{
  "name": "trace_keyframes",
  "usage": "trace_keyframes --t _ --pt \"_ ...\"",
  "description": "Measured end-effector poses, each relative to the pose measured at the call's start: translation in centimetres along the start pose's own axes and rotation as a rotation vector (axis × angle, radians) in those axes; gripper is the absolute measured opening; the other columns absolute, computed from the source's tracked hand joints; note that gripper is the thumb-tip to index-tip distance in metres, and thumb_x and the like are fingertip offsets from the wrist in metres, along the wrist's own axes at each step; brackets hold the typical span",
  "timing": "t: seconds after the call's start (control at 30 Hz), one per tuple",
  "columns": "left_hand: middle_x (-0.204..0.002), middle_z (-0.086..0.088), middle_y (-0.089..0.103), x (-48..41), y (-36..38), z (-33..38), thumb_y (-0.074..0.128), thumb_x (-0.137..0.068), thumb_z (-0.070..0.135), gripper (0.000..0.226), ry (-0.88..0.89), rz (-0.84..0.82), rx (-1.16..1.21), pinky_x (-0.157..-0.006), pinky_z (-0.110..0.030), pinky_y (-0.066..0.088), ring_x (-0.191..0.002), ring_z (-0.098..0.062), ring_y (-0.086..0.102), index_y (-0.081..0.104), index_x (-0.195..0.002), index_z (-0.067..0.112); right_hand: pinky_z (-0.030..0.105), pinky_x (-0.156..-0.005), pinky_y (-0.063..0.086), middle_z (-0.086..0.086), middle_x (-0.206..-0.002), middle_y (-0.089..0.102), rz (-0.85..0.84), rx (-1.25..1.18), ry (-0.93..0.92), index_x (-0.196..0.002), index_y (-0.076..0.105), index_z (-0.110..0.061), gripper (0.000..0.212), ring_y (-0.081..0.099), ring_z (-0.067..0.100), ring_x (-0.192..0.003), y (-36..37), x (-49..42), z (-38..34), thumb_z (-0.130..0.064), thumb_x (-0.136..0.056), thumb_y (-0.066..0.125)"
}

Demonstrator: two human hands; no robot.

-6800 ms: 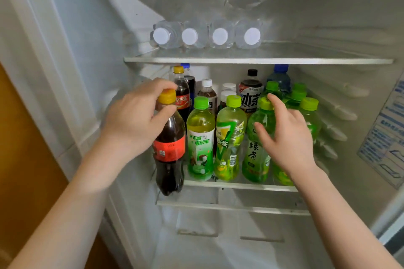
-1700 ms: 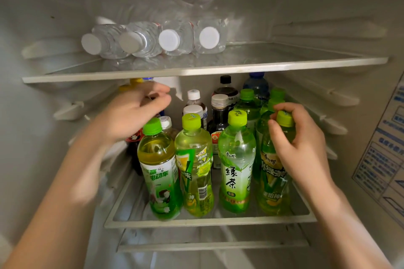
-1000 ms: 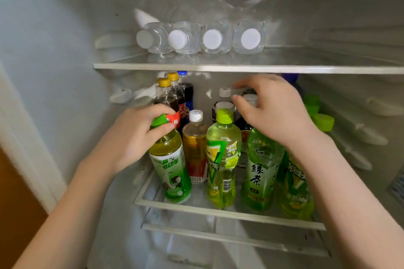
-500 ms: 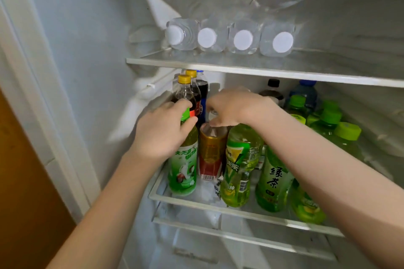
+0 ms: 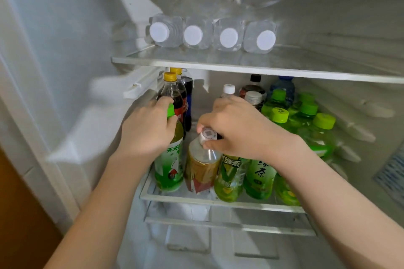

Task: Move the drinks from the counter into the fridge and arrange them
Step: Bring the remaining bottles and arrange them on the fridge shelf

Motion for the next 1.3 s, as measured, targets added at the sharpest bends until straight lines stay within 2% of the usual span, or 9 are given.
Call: trace_keyframes --t 0.27,0.53,0.67,0.8,0.87,0.97,1.07,1.17,1.3 --pt "-0.139 -0.008 0.043 0.5 0.3 0.3 0.047 -0.096 0.03 0.047 -0.011 0.005 0.089 -0.095 -0.043 0.042 -0.12 -0.029 0.049 0.038 -0.142 0.019 0.026 -0.07 0.012 -0.008 -0.088 0.064 0.095 -0.04 0.102 -0.11 0.064 -0.03 0.026 0.048 0.017 -0.095 -0.2 3.5 -1.5 -0.035 -0.085 0.061" --pt "-0.129 -0.011 0.054 3.7 0.7 0.5 0.05 -0.095 0.016 0.028 0.273 0.294 0.303 -0.11 -0.022 0.021 -0.131 -0.026 0.041 0.065 -0.116 0.005 0.034 -0.069 0.039 -0.001 -0.095 0.068 0.332 -0.03 0.265 -0.11 0.068 -0.019 0.03 0.06 0.026 -0.089 2.7 6.4 -4.5 -0.03 -0.081 0.064" --pt "-0.125 -0.014 0.057 4.1 1.2 0.8 0.052 -0.094 0.01 0.022 0.3 0.342 0.367 -0.113 -0.027 0.023 -0.133 -0.027 0.039 0.068 -0.107 0.003 0.039 -0.078 0.047 0.006 -0.103 0.063 0.477 -0.311 0.409 -0.114 0.063 -0.009 0.028 0.059 0.026 -0.094 4.5 7.9 -5.7 -0.018 -0.088 0.06" --pt "-0.12 -0.013 0.058 4.2 1.4 2.0 0.047 -0.094 0.017 0.026 0.403 0.363 0.43 -0.111 -0.017 0.024 -0.129 -0.018 0.041 0.067 -0.105 0.003 0.027 -0.085 0.046 0.002 -0.108 0.063 0.616 -0.539 0.61 -0.117 0.062 -0.01 0.025 0.058 0.014 -0.099 4.4 9.5 -5.5 -0.016 -0.093 0.055" --pt "-0.118 -0.005 0.057 4.0 1.8 2.8 0.047 -0.092 0.023 0.029 0.433 0.304 0.497 -0.105 -0.013 0.03 -0.12 -0.008 0.045 0.063 -0.11 0.007 0.025 -0.085 0.047 -0.002 -0.109 0.064 0.58 -0.59 0.642 -0.116 0.063 -0.014 0.024 0.058 0.009 -0.1 3.8 10.4 -5.3 -0.018 -0.094 0.056" --pt "-0.119 0.012 0.05 3.7 3.2 4.3 0.051 -0.087 0.039 0.043 0.351 0.058 0.686 -0.095 -0.023 0.046 -0.111 0.001 0.049 0.052 -0.125 0.019 0.021 -0.084 0.047 -0.009 -0.105 0.064 0.513 -0.581 0.654 -0.112 0.066 -0.02 0.023 0.057 0.002 -0.097 3.3 12.6 -5.2 -0.024 -0.092 0.056" --pt "-0.13 0.016 0.043 3.6 5.4 5.4 0.063 -0.078 0.048 0.068 0.249 -0.176 0.764 -0.097 -0.03 0.046 -0.112 0.006 0.048 0.036 -0.138 0.028 0.021 -0.079 0.048 -0.012 -0.098 0.064 0.583 -0.543 0.731 -0.108 0.067 -0.023 0.018 0.059 0.003 -0.092 3.0 15.5 -4.7 -0.02 -0.091 0.06" --pt "-0.142 0.01 0.038 3.6 7.3 6.4 0.074 -0.073 0.045 0.089 0.167 -0.291 0.798 -0.106 -0.035 0.038 -0.126 -0.007 0.043 0.021 -0.145 0.035 0.027 -0.074 0.05 -0.01 -0.093 0.064 0.678 -0.447 0.852 -0.105 0.067 -0.023 0.018 0.059 0.005 -0.086 2.8 17.7 -3.6 -0.017 -0.09 0.062" --pt "-0.141 0.007 0.044 3.6 8.1 6.9 0.076 -0.074 0.038 0.092 0.15 -0.272 0.803 -0.107 -0.038 0.038 -0.125 -0.013 0.045 0.018 -0.145 0.034 0.031 -0.075 0.048 -0.006 -0.09 0.058 0.705 -0.242 0.933 -0.109 0.067 -0.016 0.022 0.056 0.012 -0.085 2.4 18.8 -1.6 -0.018 -0.089 0.059"
Point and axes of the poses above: each hand's wrist, its own x-axis away from the middle knuckle, its own y-axis out of the palm, z = x × y, the point moved 1 cm from there along -x, towards the middle knuckle
